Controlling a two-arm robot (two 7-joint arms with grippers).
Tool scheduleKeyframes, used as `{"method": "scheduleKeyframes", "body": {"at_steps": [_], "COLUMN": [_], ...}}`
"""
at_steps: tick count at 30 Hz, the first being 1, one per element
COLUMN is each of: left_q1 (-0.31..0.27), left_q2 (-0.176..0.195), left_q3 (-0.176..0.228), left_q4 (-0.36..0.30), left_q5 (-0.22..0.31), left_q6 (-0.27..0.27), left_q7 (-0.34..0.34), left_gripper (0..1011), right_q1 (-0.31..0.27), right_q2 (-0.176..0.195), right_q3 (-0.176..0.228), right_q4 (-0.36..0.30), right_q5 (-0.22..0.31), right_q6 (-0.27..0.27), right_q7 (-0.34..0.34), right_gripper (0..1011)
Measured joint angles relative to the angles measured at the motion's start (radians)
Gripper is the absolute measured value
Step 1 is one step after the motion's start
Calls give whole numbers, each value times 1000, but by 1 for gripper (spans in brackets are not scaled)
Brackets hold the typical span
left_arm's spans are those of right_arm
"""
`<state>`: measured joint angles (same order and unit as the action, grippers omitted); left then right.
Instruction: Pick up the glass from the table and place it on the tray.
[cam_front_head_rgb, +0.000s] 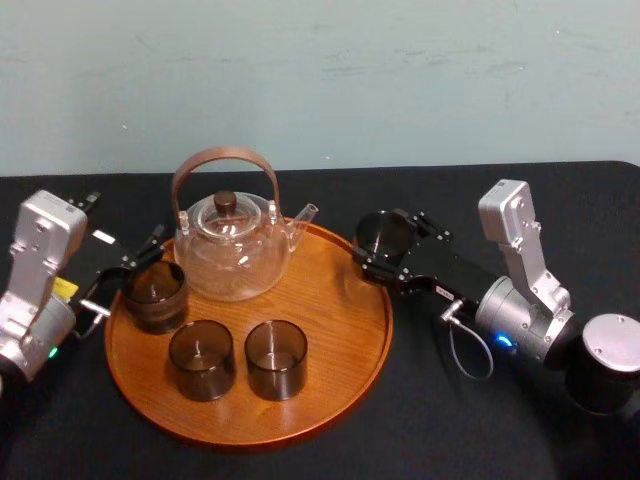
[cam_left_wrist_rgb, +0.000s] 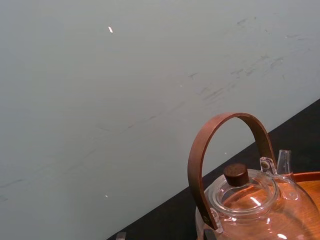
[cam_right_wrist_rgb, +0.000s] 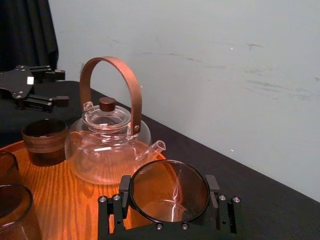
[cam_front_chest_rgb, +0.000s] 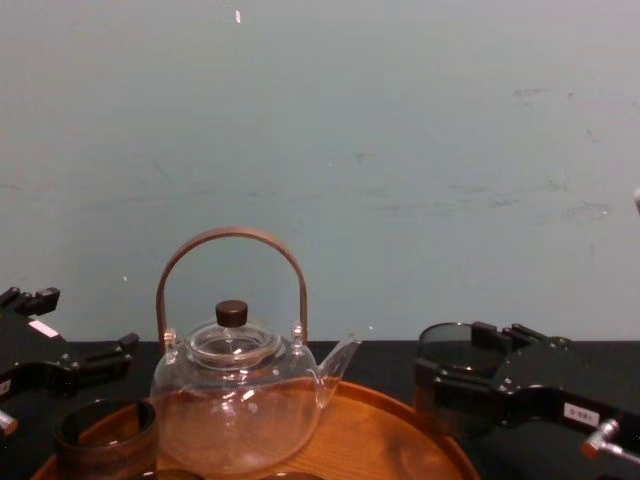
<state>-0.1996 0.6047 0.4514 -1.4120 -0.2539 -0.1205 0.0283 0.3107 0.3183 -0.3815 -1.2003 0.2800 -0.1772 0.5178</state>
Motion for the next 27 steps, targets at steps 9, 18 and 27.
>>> {"method": "scheduleKeyframes", "body": {"at_steps": [9,18,27], "left_q1": [0,0,0], "left_q2": [0,0,0], "left_q3": [0,0,0], "left_q4": [0,0,0], "left_q5": [0,0,0], "left_q6": [0,0,0], "left_q7": [0,0,0], "left_gripper": [1001,1001,1002], "right_q1": [12,26,40], "right_q2": [-15,-31,-46], "right_q3": [-26,-52,-70], "right_q4": [15,38,64], "right_q5": [-1,-7,-12], "right_q6": [-2,-6,-11], "right_q7": [11,20,25], "right_gripper": [905,905,905]}}
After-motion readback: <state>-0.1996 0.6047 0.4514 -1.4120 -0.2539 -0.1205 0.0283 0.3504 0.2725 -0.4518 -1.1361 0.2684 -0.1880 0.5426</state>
